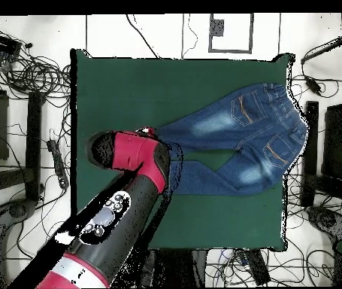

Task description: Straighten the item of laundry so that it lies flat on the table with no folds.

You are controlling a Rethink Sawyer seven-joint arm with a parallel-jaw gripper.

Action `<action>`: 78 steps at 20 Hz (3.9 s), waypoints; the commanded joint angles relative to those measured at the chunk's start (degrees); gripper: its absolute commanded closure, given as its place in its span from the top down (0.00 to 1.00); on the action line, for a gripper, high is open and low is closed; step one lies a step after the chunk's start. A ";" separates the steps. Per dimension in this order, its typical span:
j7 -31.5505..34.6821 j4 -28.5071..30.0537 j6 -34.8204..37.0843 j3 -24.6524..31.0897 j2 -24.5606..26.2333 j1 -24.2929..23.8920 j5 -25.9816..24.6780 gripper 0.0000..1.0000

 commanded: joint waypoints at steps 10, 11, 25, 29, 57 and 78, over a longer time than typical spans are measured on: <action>8.77 6.05 8.05 4.97 6.55 1.81 -2.27 1.00; 8.78 6.12 7.97 4.86 6.73 1.84 -2.35 1.00; 9.30 6.64 10.97 2.00 8.30 1.83 -4.60 1.00; 8.54 7.25 7.71 2.51 8.61 0.97 -5.16 1.00; 18.82 11.81 -27.79 10.73 15.54 0.77 7.40 1.00; 9.33 11.77 -32.17 19.66 12.34 -1.74 7.26 0.00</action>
